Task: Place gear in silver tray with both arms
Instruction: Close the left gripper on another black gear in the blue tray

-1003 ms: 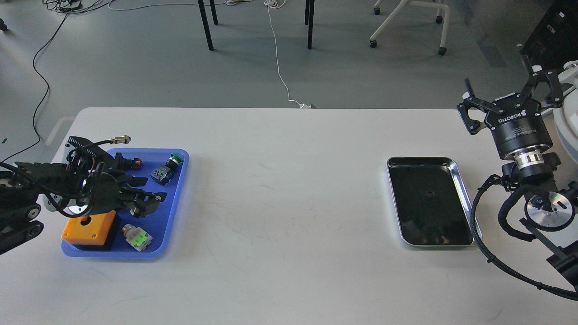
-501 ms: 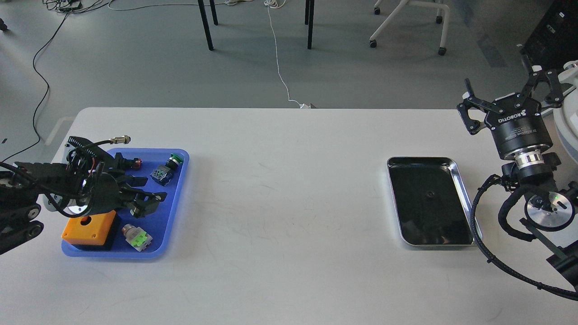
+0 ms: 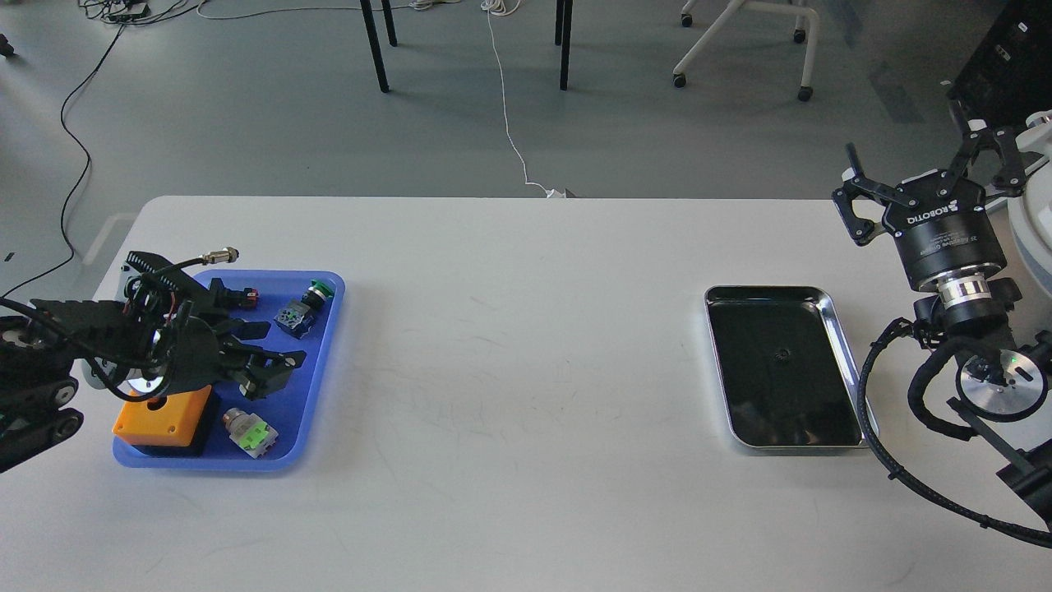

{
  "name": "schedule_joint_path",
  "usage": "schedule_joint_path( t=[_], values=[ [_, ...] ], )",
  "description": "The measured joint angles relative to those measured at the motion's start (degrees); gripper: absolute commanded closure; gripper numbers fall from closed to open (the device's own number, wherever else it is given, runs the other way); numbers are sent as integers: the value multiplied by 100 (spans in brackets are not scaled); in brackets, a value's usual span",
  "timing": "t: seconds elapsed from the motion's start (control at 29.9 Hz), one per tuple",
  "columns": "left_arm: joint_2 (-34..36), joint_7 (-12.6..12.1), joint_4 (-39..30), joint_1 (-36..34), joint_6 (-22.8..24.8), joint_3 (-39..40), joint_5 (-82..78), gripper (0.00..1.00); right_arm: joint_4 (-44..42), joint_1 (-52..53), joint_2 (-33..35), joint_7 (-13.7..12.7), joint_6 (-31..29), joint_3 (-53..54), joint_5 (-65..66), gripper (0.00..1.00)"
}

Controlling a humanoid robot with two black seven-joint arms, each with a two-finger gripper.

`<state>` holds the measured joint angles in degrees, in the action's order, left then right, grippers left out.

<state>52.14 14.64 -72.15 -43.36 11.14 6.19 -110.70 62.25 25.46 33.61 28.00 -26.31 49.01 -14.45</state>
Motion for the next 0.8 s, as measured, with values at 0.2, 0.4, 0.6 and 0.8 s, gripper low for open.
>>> schedule_joint_path(
  t=[0.2, 0.4, 0.6, 0.8],
  values=[
    [-13, -14, 9, 35, -33, 26, -51, 12, 6, -15, 14, -1, -15, 4, 3, 1],
    [-12, -20, 8, 34, -31, 40, -45, 6, 5, 3, 21, -1, -15, 4, 6, 1],
    [-16, -17, 50, 29, -25, 49, -24, 6, -2, 10, 23, -1, -15, 4, 12, 1],
    [-76, 11, 343, 64, -56, 49, -26, 15, -3, 26, 22, -1, -15, 4, 12, 1]
  ],
)
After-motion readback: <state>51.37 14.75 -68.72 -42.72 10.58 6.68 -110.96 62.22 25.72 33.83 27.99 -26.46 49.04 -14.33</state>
